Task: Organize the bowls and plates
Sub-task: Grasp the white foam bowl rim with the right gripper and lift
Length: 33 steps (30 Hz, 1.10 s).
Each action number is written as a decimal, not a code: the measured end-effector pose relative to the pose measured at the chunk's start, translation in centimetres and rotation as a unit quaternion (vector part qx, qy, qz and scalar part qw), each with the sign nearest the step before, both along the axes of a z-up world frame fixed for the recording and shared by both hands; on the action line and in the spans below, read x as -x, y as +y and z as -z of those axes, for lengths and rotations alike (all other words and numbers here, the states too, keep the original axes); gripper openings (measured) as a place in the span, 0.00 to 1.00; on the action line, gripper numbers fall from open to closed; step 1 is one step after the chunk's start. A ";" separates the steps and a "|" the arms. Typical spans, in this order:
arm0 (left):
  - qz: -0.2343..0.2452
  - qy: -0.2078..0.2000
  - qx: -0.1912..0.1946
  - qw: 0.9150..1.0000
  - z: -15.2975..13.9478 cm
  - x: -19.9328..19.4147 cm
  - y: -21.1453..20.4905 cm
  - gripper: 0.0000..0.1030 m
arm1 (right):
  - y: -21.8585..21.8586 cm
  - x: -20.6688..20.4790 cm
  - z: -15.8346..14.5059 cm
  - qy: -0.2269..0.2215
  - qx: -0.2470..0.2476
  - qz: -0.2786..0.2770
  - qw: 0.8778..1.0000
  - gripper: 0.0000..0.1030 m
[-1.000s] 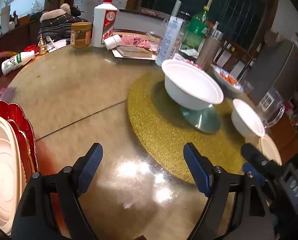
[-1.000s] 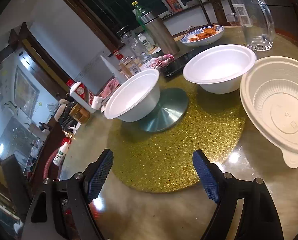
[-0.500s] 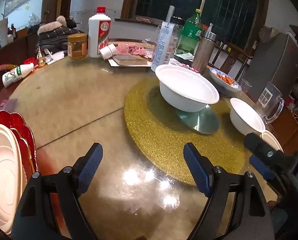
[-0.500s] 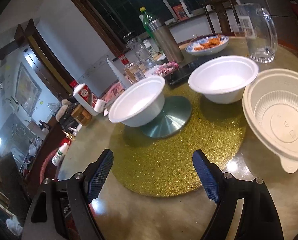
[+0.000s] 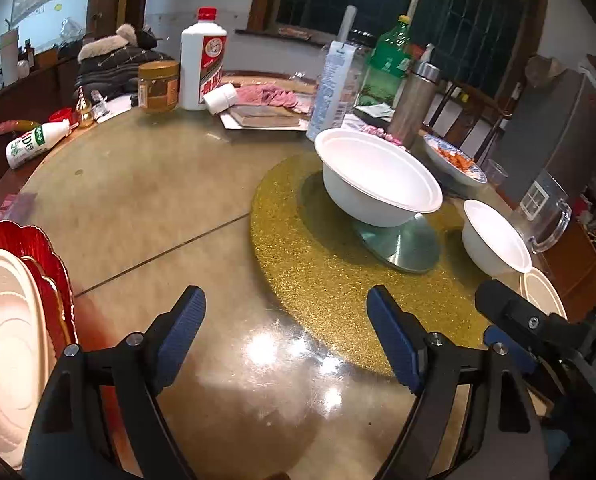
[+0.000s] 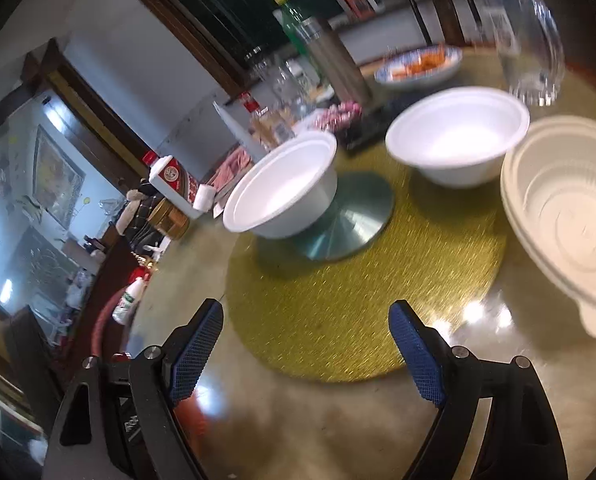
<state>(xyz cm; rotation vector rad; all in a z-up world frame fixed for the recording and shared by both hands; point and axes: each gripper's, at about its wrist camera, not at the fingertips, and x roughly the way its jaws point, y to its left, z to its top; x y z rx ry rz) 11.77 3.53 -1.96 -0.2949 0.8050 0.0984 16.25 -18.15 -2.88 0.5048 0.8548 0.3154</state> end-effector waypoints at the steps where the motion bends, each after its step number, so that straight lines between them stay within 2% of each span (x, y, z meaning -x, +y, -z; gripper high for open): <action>1: 0.000 0.010 0.009 1.000 -0.3 -0.4 0.1 0.81 | 0.1 -0.2 -0.2 0.008 -0.010 -0.006 1.000 0.84; 5: -0.014 0.059 0.021 0.998 -0.8 -3.5 0.5 0.81 | 0.9 -2.3 -1.1 0.026 0.007 -0.023 0.999 0.84; 11: -0.070 0.096 0.066 0.991 -0.9 -9.2 2.0 0.81 | 0.4 -8.2 -1.3 0.073 -0.019 -0.014 0.997 0.83; 16: -0.098 0.114 0.062 0.987 -0.3 -13.6 1.6 0.81 | -0.4 -13.6 -0.3 0.109 -0.020 0.011 0.994 0.59; 19: -0.103 0.130 0.049 0.985 0.9 -15.6 0.9 0.80 | 0.2 -16.0 0.6 0.127 0.006 0.008 0.992 0.46; 20: -0.106 0.135 0.053 0.984 1.3 -16.0 0.8 0.77 | 0.5 -16.7 1.2 0.135 0.016 0.006 0.991 0.44; 22: -0.110 0.143 0.049 0.982 2.1 -16.6 0.8 0.59 | 0.9 -17.6 2.0 0.142 0.024 0.001 0.990 0.35; 23: -0.114 0.150 0.039 0.981 2.7 -16.8 0.7 0.57 | 1.0 -17.8 2.3 0.144 0.024 -0.002 0.989 0.32; 24: -0.110 0.151 0.037 0.982 2.9 -16.9 0.6 0.49 | 1.1 -18.0 2.6 0.144 0.025 -0.004 0.989 0.28; 25: -0.096 0.146 0.039 0.984 3.1 -16.8 0.3 0.31 | 1.3 -18.2 2.8 0.143 0.027 -0.006 0.989 0.24; 26: -0.082 0.136 0.041 0.987 2.9 -16.7 -0.1 0.21 | 1.4 -18.2 3.1 0.141 0.025 -0.008 0.990 0.22; 27: -0.069 0.132 0.036 0.988 2.6 -16.4 -0.5 0.13 | 1.5 -18.3 3.2 0.138 0.015 -0.013 0.990 0.09; 29: -0.069 0.124 0.016 0.990 1.7 -15.6 -0.9 0.13 | 2.0 -17.8 3.0 0.139 0.019 -0.021 0.990 0.07; 33: -0.050 0.112 0.015 0.992 0.6 -12.2 -1.1 0.13 | 1.7 -14.1 2.0 0.122 0.014 -0.024 0.992 0.08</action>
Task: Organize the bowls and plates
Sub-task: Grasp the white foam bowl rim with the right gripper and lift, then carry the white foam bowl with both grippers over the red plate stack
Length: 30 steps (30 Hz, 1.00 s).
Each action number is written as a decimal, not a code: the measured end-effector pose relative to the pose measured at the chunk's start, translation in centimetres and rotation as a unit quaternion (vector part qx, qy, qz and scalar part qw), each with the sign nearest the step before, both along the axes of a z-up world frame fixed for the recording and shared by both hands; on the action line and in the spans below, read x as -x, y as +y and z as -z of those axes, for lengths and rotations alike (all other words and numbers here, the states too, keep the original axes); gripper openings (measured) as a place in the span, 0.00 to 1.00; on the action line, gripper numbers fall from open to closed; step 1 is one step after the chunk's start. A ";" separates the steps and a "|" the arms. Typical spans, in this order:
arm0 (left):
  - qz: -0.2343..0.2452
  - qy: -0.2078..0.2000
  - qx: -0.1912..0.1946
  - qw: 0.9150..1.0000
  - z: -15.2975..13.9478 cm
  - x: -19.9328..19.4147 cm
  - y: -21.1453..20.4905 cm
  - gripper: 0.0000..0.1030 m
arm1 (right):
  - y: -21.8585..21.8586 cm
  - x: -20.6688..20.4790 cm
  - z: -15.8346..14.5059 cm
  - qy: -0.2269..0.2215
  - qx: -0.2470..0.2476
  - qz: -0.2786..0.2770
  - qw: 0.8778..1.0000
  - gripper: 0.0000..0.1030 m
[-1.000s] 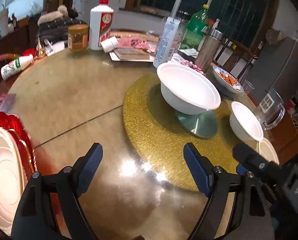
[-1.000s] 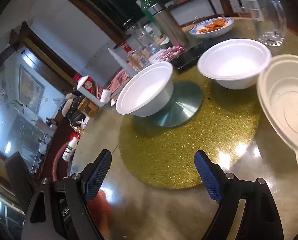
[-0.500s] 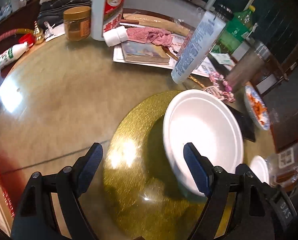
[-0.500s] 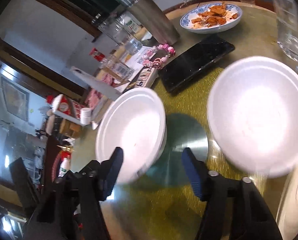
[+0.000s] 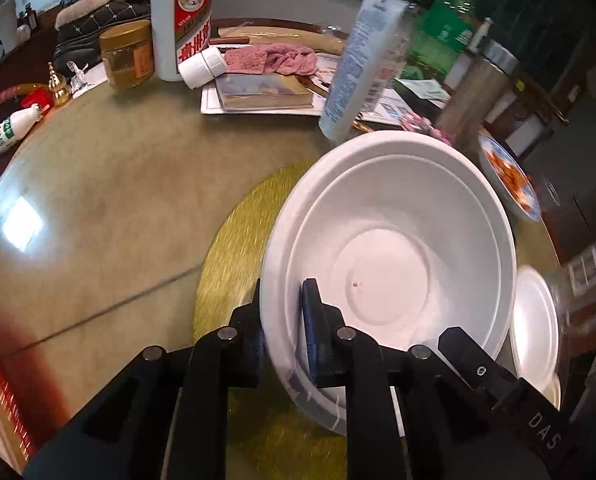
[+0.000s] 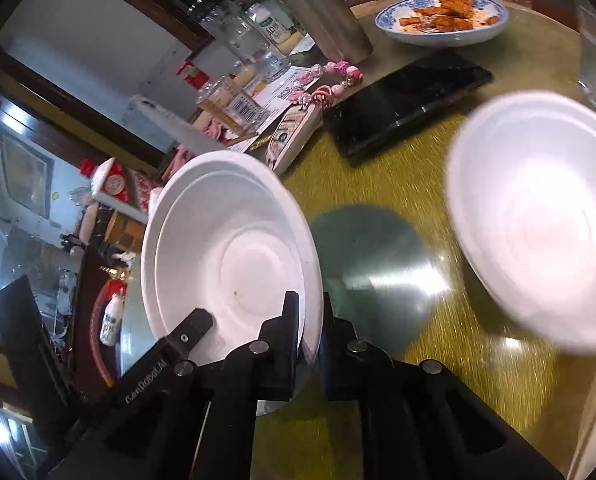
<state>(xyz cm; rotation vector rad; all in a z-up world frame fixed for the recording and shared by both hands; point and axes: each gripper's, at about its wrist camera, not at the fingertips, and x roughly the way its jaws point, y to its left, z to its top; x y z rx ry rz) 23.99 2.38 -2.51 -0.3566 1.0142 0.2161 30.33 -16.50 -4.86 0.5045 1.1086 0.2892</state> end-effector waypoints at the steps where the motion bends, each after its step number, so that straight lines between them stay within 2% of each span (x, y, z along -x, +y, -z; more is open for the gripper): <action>1: 0.007 -0.007 -0.009 1.000 -0.4 1.4 -0.4 0.13 | -0.1 1.2 -0.3 -0.006 0.001 -0.002 1.000 0.08; 6: 0.040 -0.033 -0.047 0.998 -1.5 7.1 -2.3 0.14 | -1.2 7.1 -1.4 -0.029 -0.006 0.002 1.000 0.08; 11: 0.072 -0.042 -0.061 0.995 -1.4 11.7 -3.1 0.13 | -2.3 13.1 -1.6 -0.039 -0.013 0.005 0.999 0.09; 15: 0.091 -0.037 -0.061 0.993 -0.8 13.9 -3.3 0.14 | -2.6 16.4 -1.2 -0.040 -0.004 0.009 0.999 0.09; 23: 0.097 -0.032 -0.056 0.993 -0.4 16.3 -2.6 0.14 | -2.0 19.4 -1.1 -0.034 0.015 0.002 0.999 0.09; 30: 0.081 -0.056 -0.057 0.993 -2.3 18.1 -1.1 0.14 | -0.4 20.5 -3.2 -0.060 0.029 -0.014 0.998 0.09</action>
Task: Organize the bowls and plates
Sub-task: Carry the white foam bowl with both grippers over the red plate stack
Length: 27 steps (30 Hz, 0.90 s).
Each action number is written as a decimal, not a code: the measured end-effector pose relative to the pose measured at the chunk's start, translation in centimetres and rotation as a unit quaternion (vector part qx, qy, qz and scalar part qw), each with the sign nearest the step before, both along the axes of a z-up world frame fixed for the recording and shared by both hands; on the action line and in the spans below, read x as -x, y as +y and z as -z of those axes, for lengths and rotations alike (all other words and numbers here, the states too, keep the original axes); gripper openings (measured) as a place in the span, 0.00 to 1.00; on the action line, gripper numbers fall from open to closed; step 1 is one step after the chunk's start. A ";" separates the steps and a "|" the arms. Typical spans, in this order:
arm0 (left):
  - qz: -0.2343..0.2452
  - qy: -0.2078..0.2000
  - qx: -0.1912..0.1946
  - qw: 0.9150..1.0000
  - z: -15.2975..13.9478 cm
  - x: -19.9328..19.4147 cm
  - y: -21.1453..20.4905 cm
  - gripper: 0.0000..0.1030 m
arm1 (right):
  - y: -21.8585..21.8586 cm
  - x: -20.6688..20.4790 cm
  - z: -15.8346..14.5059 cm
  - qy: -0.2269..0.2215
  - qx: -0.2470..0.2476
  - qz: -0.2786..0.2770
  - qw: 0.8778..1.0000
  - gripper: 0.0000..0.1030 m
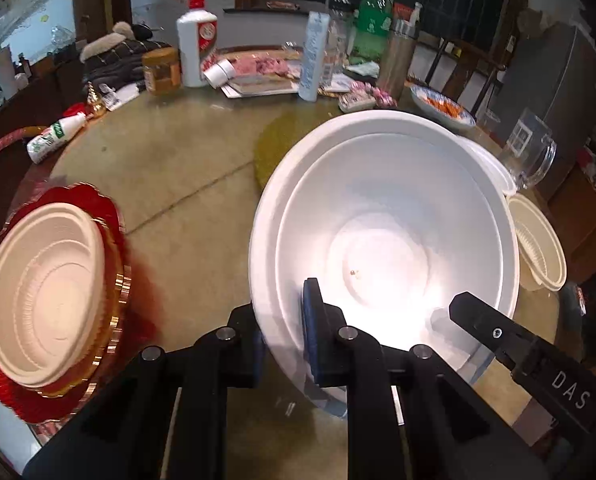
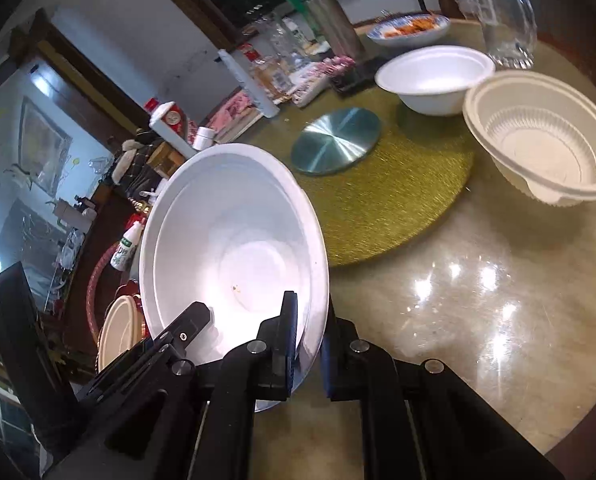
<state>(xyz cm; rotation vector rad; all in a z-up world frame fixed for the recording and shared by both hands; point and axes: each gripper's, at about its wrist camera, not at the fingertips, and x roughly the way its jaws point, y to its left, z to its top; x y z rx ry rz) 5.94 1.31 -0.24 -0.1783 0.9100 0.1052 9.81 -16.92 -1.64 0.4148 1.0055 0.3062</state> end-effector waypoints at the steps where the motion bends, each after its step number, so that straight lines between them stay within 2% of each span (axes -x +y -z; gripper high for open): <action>1: -0.002 -0.003 0.000 1.000 -0.2 0.2 0.2 0.14 | 0.4 0.2 -0.5 -0.006 0.001 -0.004 1.000 0.09; 16: -0.064 -0.042 -0.003 0.997 -3.3 4.1 6.0 0.14 | 6.5 1.7 -4.0 -0.050 0.001 -0.071 0.996 0.10; 27: -0.142 -0.067 -0.002 0.988 -4.5 7.8 12.8 0.15 | 14.8 2.7 -5.7 -0.076 -0.005 -0.162 0.984 0.10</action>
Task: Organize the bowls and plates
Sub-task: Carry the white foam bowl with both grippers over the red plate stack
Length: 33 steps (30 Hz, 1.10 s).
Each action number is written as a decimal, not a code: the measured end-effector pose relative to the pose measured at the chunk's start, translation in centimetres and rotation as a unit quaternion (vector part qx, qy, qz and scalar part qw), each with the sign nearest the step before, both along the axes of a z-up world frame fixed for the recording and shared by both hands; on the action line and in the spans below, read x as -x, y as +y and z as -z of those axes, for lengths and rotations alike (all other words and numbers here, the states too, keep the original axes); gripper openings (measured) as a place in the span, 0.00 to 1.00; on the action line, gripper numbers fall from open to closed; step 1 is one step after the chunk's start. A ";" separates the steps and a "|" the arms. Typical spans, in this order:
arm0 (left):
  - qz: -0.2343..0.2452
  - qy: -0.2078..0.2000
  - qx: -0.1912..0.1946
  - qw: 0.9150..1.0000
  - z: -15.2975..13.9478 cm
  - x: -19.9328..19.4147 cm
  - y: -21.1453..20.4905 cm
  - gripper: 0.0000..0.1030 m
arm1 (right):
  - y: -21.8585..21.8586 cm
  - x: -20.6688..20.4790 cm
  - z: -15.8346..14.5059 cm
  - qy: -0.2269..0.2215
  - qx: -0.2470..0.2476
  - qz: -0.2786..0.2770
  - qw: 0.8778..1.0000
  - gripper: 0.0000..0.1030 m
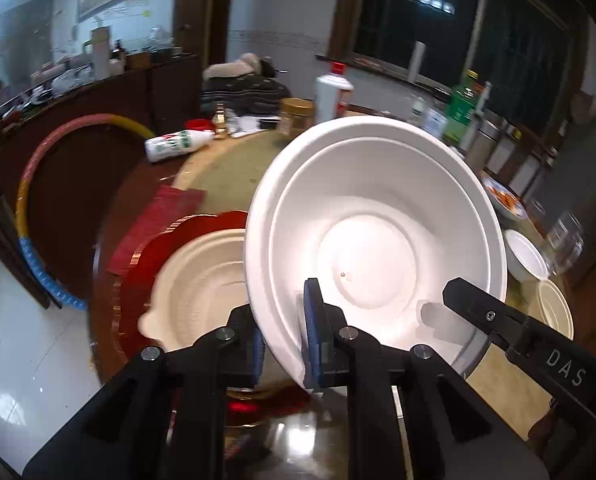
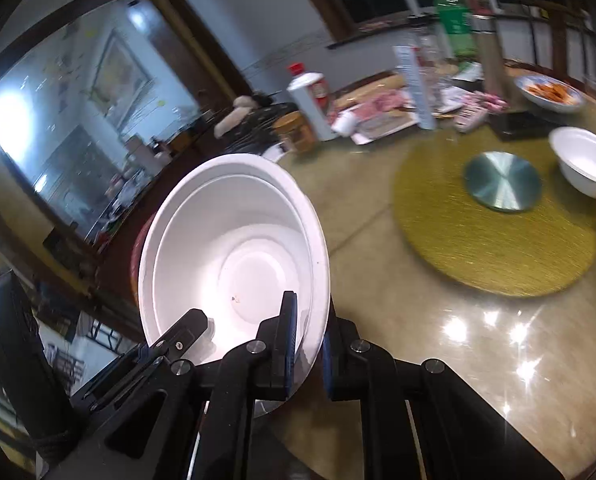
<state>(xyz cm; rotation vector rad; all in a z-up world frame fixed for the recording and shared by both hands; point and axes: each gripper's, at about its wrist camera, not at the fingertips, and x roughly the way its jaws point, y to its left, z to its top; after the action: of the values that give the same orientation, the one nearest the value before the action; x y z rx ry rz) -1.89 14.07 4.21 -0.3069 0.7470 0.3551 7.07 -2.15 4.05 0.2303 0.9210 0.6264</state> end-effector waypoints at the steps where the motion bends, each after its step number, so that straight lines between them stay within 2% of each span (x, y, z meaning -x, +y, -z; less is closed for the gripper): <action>1: -0.006 0.001 0.002 1.000 0.0 0.2 0.6 0.15 | 0.6 0.0 0.0 0.000 0.000 -0.006 1.000 0.10; 6: -0.031 0.007 0.007 0.999 0.6 0.9 3.0 0.15 | 3.8 0.2 0.3 0.001 0.003 -0.039 0.999 0.10; 12: -0.042 0.011 0.001 0.999 1.1 1.0 3.8 0.15 | 5.6 0.2 1.0 0.006 0.003 -0.059 0.998 0.10; 21: -0.057 0.016 -0.027 0.998 1.0 1.5 3.8 0.15 | 6.5 -0.2 1.7 0.012 -0.013 -0.078 0.997 0.10; 33: -0.063 0.020 -0.038 0.997 1.4 1.7 4.2 0.15 | 7.1 -0.4 2.7 0.016 -0.019 -0.093 0.995 0.12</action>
<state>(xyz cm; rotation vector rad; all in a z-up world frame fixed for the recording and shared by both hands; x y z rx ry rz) -3.61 18.23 2.84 -0.2773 0.7528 0.5081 7.52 4.98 1.39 0.1901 0.9694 0.8143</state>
